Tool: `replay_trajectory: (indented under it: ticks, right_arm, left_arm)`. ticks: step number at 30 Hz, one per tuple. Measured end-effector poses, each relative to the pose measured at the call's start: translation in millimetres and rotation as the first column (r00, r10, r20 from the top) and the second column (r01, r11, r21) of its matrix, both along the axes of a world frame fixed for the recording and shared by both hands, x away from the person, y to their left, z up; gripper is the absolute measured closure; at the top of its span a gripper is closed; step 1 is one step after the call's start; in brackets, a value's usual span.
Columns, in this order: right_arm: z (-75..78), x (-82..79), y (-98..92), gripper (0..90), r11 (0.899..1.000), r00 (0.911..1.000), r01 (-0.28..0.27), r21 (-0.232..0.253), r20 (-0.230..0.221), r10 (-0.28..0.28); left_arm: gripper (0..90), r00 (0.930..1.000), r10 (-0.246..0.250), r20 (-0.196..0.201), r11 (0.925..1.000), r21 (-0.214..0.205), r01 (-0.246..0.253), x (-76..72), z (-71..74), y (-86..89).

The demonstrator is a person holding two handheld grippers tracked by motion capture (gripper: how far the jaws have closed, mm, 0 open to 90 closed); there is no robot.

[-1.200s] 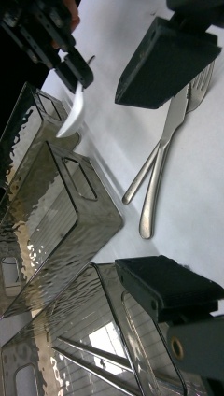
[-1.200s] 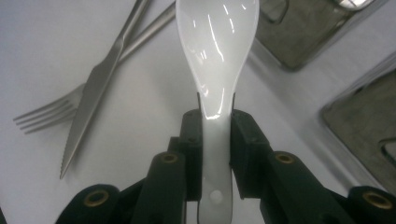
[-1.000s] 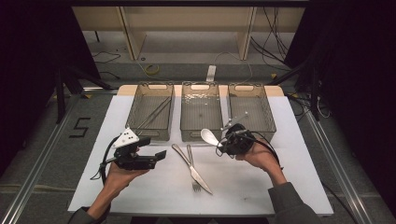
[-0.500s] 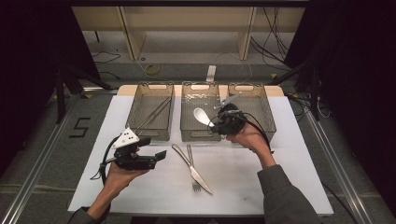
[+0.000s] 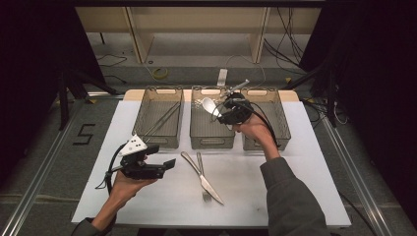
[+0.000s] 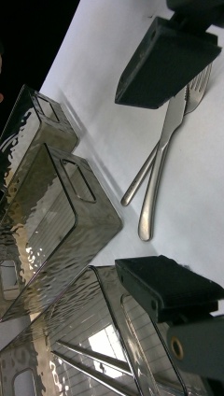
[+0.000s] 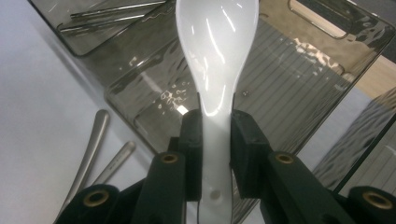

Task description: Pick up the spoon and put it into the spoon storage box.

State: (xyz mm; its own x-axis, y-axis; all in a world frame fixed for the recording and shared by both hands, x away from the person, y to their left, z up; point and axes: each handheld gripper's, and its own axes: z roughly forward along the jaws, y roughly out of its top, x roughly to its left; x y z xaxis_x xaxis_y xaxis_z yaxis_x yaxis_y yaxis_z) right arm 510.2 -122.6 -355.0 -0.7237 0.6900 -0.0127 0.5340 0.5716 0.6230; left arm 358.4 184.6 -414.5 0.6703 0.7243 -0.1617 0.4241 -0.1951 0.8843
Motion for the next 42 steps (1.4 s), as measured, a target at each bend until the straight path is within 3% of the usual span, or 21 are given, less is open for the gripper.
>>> replay_trajectory:
  ticks: [11, 18, 31, 42]
  right_arm:
    - [-3.9, 21.8, 7.1, 76.5, 0.997, 0.9966, 0.082, -0.016, -0.003, -0.082]
    - [-13.3, 30.5, 11.0, 76.4, 0.993, 0.9929, 0.115, -0.030, -0.028, -0.115]
    - [-29.9, 32.4, 33.8, 76.3, 0.993, 0.9927, 0.099, -0.068, -0.062, -0.103]
    - [-37.8, 33.6, 40.5, 76.2, 0.994, 0.9918, 0.084, -0.077, -0.090, -0.090]
  left_arm:
    - [16.5, 1.0000, 0.000, -0.004, 1.0000, 0.001, 0.000, 0.6, -0.4, 0.1]
    - [16.5, 1.0000, -0.001, -0.001, 1.0000, 0.004, 0.001, 0.3, -0.3, -0.9]
    - [16.5, 1.0000, -0.002, 0.000, 1.0000, 0.000, 0.002, 0.2, -0.2, -1.6]
    - [16.5, 1.0000, -0.007, 0.003, 0.9999, 0.012, 0.007, 0.0, -0.5, -3.4]
